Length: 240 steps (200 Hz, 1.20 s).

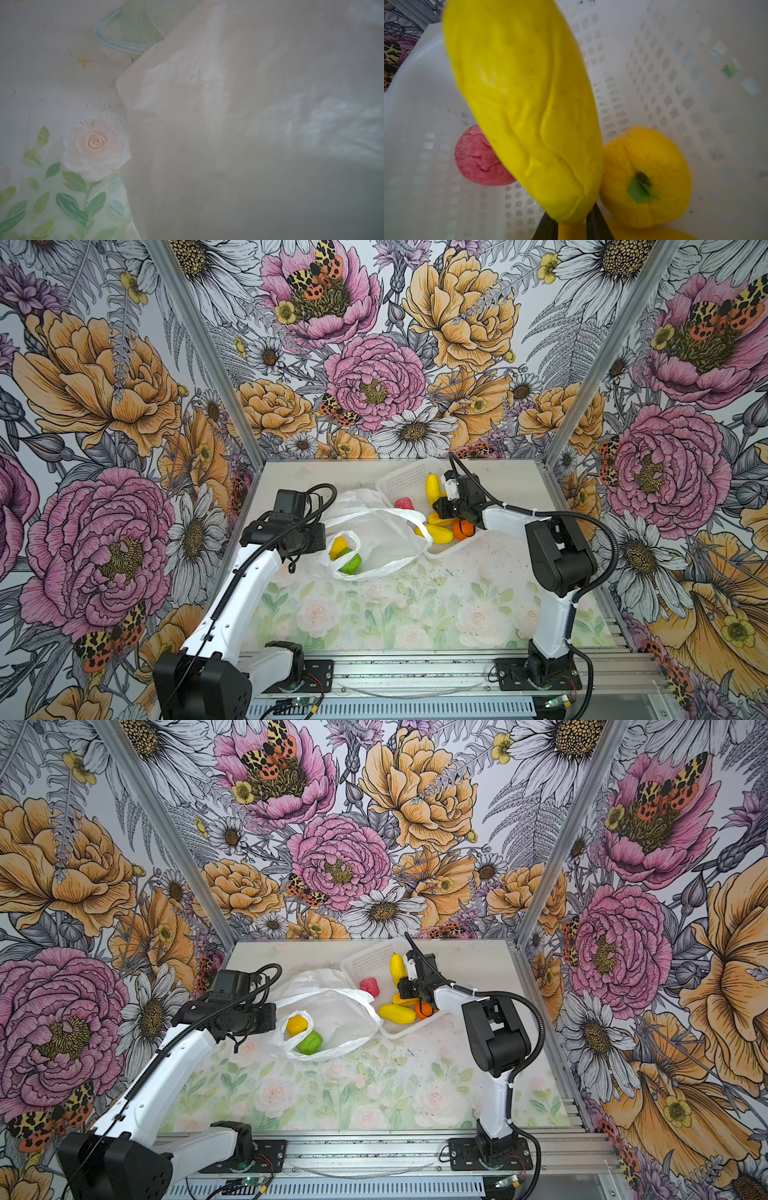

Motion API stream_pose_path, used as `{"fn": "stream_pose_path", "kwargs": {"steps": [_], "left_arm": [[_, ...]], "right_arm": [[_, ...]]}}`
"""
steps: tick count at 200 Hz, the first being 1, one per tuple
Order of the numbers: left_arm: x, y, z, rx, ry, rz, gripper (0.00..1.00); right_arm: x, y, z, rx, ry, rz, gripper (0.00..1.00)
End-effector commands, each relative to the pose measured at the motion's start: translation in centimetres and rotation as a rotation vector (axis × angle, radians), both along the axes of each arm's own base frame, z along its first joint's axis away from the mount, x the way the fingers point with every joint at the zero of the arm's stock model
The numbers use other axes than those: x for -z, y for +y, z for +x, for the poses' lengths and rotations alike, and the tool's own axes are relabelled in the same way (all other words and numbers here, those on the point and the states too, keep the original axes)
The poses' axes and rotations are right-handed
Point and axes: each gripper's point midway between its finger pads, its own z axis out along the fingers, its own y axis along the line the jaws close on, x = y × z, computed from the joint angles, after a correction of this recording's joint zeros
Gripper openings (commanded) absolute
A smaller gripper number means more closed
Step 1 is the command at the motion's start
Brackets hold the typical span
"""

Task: Untie the knot of the plastic bag and take out the fruit
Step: 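Lower the long yellow fruit into the basket and open the right gripper, then move the right gripper back over the bag opening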

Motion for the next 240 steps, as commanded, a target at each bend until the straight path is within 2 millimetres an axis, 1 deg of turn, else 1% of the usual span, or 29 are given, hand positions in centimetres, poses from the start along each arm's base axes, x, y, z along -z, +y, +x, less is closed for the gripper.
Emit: {"fn": "stream_pose_path", "kwargs": {"steps": [1,18,41,64,82,98,103,107,127,128,130,135,138,141,145,150,163,168,177,188,193,212,234,240], "left_arm": [[0.2,-0.1,0.4,0.011,-0.010,-0.011,0.00],[0.2,-0.1,0.4,0.010,-0.008,-0.011,0.00],[0.3,-0.1,0.4,0.009,-0.005,-0.010,0.00],[0.4,-0.1,0.4,0.010,-0.001,-0.011,0.00],[0.4,-0.1,0.4,0.012,0.000,-0.012,0.00],[0.4,-0.1,0.4,0.013,-0.002,-0.012,0.00],[0.4,-0.1,0.4,0.013,-0.001,-0.013,0.00],[0.4,-0.1,0.4,0.014,-0.002,-0.013,0.00],[0.4,-0.2,0.4,0.016,-0.001,-0.013,0.00],[0.4,-0.2,0.4,0.016,-0.002,-0.013,0.00],[0.4,-0.2,0.4,0.016,0.000,-0.013,0.00],[0.4,-0.2,0.4,0.016,0.000,-0.013,0.00],[0.4,-0.2,0.4,0.015,0.000,-0.014,0.00],[0.4,-0.2,0.4,0.016,0.002,-0.013,0.00],[0.5,-0.2,0.4,0.017,0.002,-0.013,0.00],[0.4,-0.2,0.4,0.017,0.001,-0.014,0.00],[0.4,-0.3,0.4,0.018,-0.002,-0.014,0.00],[0.4,-0.3,0.4,0.018,-0.001,-0.016,0.00],[0.3,-0.3,0.4,0.020,-0.002,-0.015,0.00],[0.4,-0.3,0.4,0.019,-0.001,-0.016,0.00],[0.3,-0.3,0.4,0.021,-0.003,-0.016,0.00],[0.4,-0.4,0.4,0.023,-0.001,-0.017,0.00],[0.4,-0.4,0.4,0.022,-0.002,-0.015,0.00],[0.3,-0.4,0.4,0.022,-0.002,-0.016,0.00]], "right_arm": [[0.2,0.7,0.6,0.006,0.020,0.007,0.28],[1.0,0.7,0.8,0.003,0.041,0.008,0.34],[0.8,0.5,0.8,0.010,0.033,-0.003,0.41],[-0.3,-0.2,0.5,0.029,0.002,-0.022,0.50],[-1.7,-0.8,0.0,0.045,-0.035,-0.031,0.52],[-3.9,-1.3,-0.9,0.058,-0.094,-0.015,0.53],[-5.1,-1.5,-1.3,0.064,-0.120,-0.007,0.53],[-5.6,-1.7,-1.6,0.069,-0.136,-0.001,0.54],[-9.9,-2.9,-3.7,0.108,-0.260,0.032,0.55],[-10.3,-3.0,-3.7,0.112,-0.273,0.034,0.55],[-10.3,-3.2,-4.0,0.119,-0.277,0.032,0.55],[-11.8,-3.6,-4.6,0.134,-0.321,0.044,0.55],[-12.0,-3.9,-5.1,0.141,-0.332,0.044,0.55],[-12.9,-4.2,-5.5,0.149,-0.359,0.054,0.55],[-13.4,-4.3,-6.0,0.153,-0.379,0.060,0.55],[-14.5,-4.6,-6.8,0.159,-0.414,0.073,0.55],[-17.1,-4.6,-8.7,0.144,-0.500,0.112,0.54],[-18.0,-4.3,-9.4,0.131,-0.529,0.120,0.53],[-19.5,-3.2,-10.8,0.086,-0.576,0.123,0.51],[-21.0,-1.3,-12.6,0.005,-0.640,0.103,0.48],[-21.6,0.0,-13.7,-0.041,-0.669,0.091,0.48],[-23.2,3.8,-17.3,-0.192,-0.768,0.063,0.48],[-24.0,7.7,-21.4,-0.382,-0.847,0.063,0.47],[-23.9,9.2,-23.0,-0.456,-0.864,0.067,0.46]]}}
